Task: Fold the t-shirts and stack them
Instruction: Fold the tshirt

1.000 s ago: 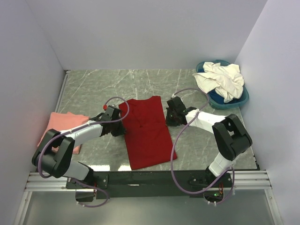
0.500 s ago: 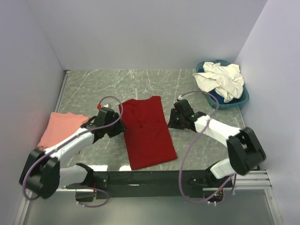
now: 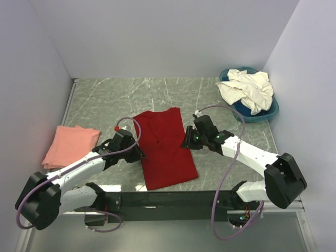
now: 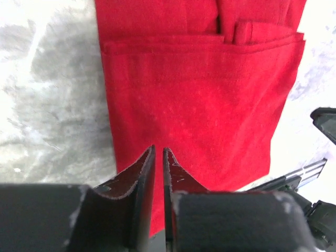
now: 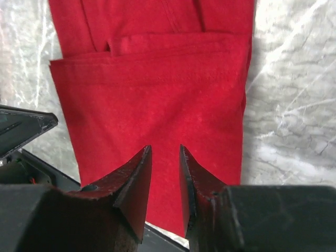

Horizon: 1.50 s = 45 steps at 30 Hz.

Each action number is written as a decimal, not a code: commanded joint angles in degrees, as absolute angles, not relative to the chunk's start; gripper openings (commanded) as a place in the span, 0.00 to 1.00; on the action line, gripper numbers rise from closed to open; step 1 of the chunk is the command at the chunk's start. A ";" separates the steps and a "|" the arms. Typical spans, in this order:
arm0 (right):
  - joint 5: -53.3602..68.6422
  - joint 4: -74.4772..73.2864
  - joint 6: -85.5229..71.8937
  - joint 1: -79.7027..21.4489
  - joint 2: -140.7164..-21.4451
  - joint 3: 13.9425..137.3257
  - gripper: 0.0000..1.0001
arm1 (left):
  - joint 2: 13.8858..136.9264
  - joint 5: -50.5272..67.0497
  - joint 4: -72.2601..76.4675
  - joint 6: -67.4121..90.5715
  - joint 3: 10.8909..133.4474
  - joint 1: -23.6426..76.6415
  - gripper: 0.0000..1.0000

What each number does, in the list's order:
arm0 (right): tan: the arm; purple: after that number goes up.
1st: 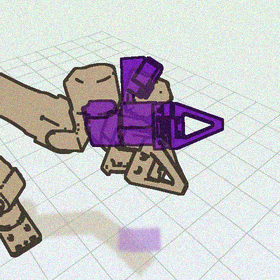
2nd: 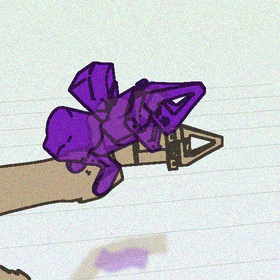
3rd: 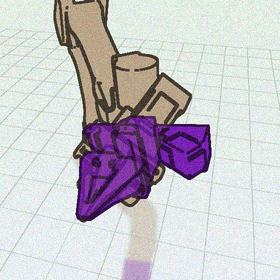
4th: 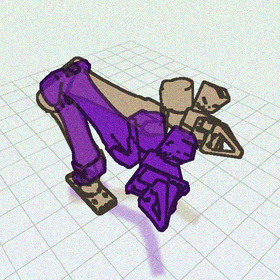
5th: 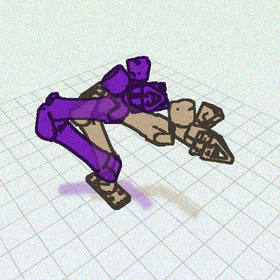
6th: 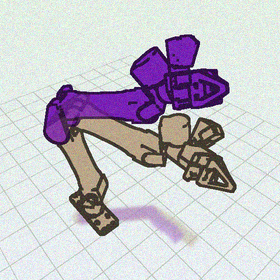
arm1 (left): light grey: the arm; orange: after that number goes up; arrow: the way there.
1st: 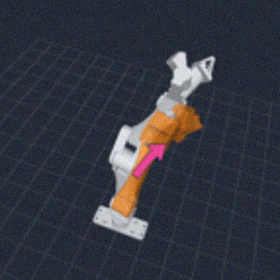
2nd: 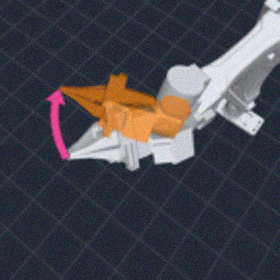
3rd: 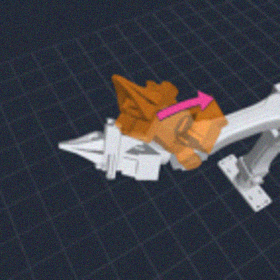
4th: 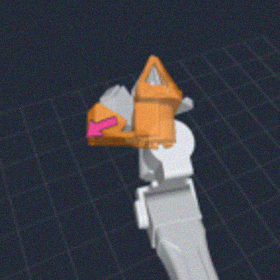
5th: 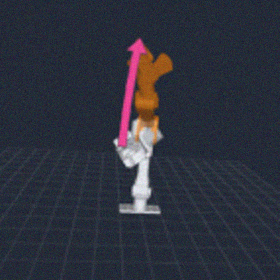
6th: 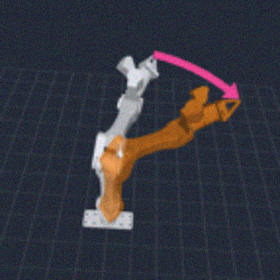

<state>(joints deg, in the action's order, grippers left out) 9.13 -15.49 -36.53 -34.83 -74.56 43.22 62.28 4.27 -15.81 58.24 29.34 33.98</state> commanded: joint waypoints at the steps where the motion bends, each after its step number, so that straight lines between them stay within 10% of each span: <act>1: 10.37 -14.68 -37.53 -35.07 -73.58 43.69 0.34 | 62.75 5.19 -13.27 59.85 31.03 35.85 0.16; 22: 11.43 -16.17 -46.84 -41.40 -59.86 19.42 0.36 | 56.60 6.33 -13.70 71.37 18.90 54.49 0.16; 45: 8.35 -25.23 -48.16 -41.40 -48.25 17.93 0.44 | 52.82 8.97 -22.06 71.80 18.81 55.90 0.50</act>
